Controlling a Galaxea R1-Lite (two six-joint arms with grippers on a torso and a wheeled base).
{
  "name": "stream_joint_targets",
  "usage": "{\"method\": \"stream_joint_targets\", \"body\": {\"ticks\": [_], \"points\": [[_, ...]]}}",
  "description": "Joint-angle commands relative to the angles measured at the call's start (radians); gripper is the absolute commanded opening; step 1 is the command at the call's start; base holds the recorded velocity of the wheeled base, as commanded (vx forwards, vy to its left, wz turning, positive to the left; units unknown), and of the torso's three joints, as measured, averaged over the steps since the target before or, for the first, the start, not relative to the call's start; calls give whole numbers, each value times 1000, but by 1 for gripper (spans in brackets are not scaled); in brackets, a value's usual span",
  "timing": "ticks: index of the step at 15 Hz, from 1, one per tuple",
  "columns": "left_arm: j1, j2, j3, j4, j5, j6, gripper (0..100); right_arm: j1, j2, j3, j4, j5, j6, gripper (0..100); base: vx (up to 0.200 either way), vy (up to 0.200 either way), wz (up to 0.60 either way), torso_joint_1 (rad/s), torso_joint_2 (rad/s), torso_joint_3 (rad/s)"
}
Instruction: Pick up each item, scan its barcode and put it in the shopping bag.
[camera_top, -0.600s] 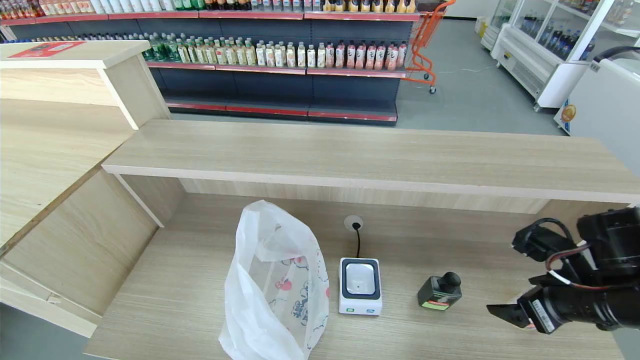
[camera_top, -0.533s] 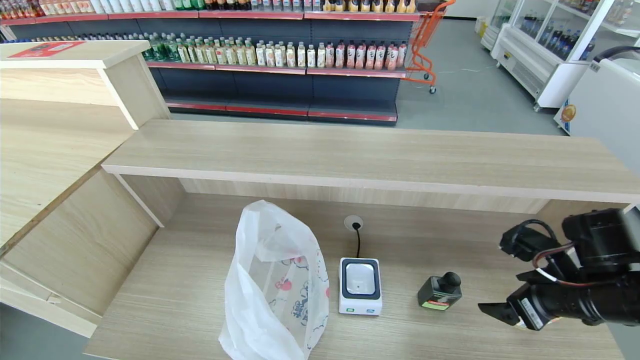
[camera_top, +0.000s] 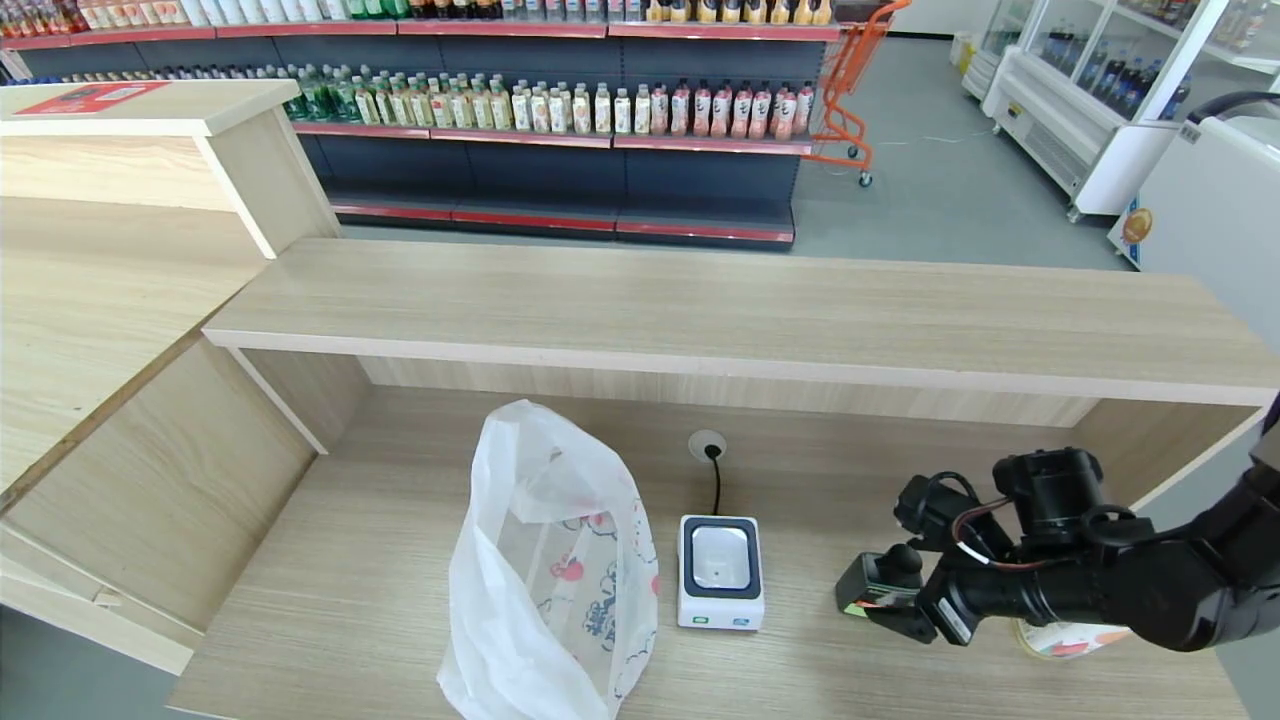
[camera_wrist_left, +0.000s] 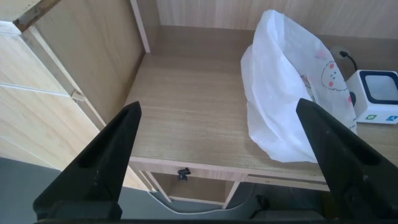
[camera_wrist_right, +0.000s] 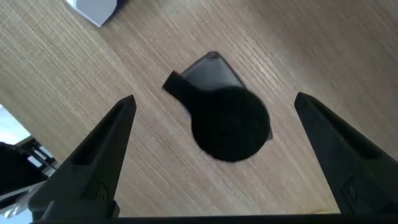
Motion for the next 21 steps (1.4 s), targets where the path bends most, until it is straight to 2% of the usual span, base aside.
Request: {"method": "stream_joint_targets", "body": {"ticks": [1,5,9,10,17,20,21], "points": [[1,0,0,0,0,0,100,0,103,-31,-53,12,-8,100,0,0,0,0,0,0],[-1,0,0,0,0,0,100,5,176,-86,-84,40,-25,100,0,0,0,0,0,0],[-1,0,0,0,0,0,100,46,212,-152,-84,52,-19,100,0,0,0,0,0,0],[-1,0,0,0,0,0,100,54,216,-159,-84,54,-17,0,0,0,0,0,0,0],[-1,0,0,0,0,0,100,45,144,-121,-96,58,1,0,0,0,0,0,0,0],[-1,0,0,0,0,0,100,42,-84,-51,-121,118,225,0,0,0,0,0,0,0],[-1,0,0,0,0,0,100,22,-239,-14,-113,120,304,0,0,0,0,0,0,0]]}}
